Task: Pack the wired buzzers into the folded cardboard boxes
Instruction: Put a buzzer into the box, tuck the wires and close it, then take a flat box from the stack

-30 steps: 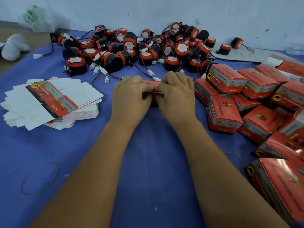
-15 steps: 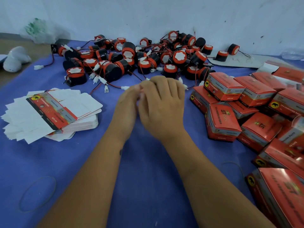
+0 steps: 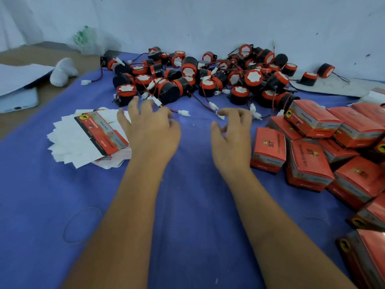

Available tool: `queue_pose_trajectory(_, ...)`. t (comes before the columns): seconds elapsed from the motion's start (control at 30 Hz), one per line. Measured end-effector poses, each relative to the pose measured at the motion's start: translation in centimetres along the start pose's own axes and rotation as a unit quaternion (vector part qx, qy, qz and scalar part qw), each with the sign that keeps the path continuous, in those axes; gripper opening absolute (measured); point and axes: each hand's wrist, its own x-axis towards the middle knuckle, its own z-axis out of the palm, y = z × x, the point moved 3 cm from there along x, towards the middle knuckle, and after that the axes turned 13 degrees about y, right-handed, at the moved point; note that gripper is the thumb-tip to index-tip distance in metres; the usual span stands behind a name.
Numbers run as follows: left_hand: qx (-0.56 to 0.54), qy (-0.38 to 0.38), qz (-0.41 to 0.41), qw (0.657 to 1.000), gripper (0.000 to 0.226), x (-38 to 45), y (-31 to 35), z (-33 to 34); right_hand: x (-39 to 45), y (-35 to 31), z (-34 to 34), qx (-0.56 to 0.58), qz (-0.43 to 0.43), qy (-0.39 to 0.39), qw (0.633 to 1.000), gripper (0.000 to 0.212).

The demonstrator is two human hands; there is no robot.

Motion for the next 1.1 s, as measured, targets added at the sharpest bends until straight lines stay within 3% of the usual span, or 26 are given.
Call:
queue_pose_trajectory(0.1,0.091,-0.098,-0.096,0.986,0.039,0.4,-2.1,-0.5,1.2,1.8,-0.6,0.005,0.154,0.084,0.984,0.018)
queue_pose_trajectory(0.17,0.133,-0.132,-0.090,0.978,0.043,0.2,-2.1,-0.4,1.7,2.3,-0.7,0.013,0.195,0.118,0.973,0.018)
queue_pose_trajectory(0.23,0.145,-0.152,-0.057,0.976,0.045,-0.3,-1.2,-0.2,1.5,1.9,-0.6,0.001,0.159,0.108,0.981,0.018)
queue_pose_trajectory(0.33,0.140,-0.161,-0.009,0.977,0.048,-0.6,0.1,0.3,0.7,0.8,0.3,-0.007,0.059,0.031,0.998,0.016)
queue_pose_trajectory(0.47,0.070,-0.098,-0.003,0.993,0.044,0.1,0.9,-0.1,-0.5,-0.3,1.5,-0.003,-0.045,-0.100,0.994,0.016)
queue_pose_trajectory(0.6,0.007,-0.013,0.002,1.000,0.034,0.3,1.2,-0.6,-1.1,-1.0,2.1,-0.025,-0.069,-0.181,0.981,0.020)
queue_pose_trajectory(0.67,-0.059,0.036,-0.009,0.998,0.033,0.5,1.2,-1.2,-1.6,-1.5,2.6,0.049,0.024,-0.201,0.978,0.015)
queue_pose_trajectory(0.73,-0.154,0.092,-0.028,0.983,0.027,0.5,1.3,-2.0,-2.3,-2.4,3.4,0.182,0.190,-0.225,0.938,0.015)
queue_pose_trajectory(0.8,-0.341,0.091,-0.109,0.929,0.023,0.1,1.6,-1.9,-2.6,-2.9,4.1,0.262,0.304,-0.245,0.883,0.027)
queue_pose_trajectory(0.9,-0.571,0.048,-0.324,0.753,0.027,-0.7,1.5,-0.7,-2.7,-3.4,4.2,0.316,0.350,-0.258,0.843,0.026)
queue_pose_trajectory(0.97,-0.620,0.068,-0.378,0.684,0.029,-0.9,1.1,-0.4,-2.9,-3.3,4.1,0.330,0.360,-0.234,0.841,0.020)
queue_pose_trajectory(1.03,-0.647,0.110,-0.346,0.671,0.031,-0.6,0.7,-0.7,-3.0,-2.9,4.2,0.261,0.326,-0.196,0.887,0.031)
queue_pose_trajectory(1.1,-0.647,0.154,-0.284,0.690,0.033,0.2,0.1,-1.5,-3.1,-3.0,4.1,0.136,0.204,-0.171,0.954,0.038)
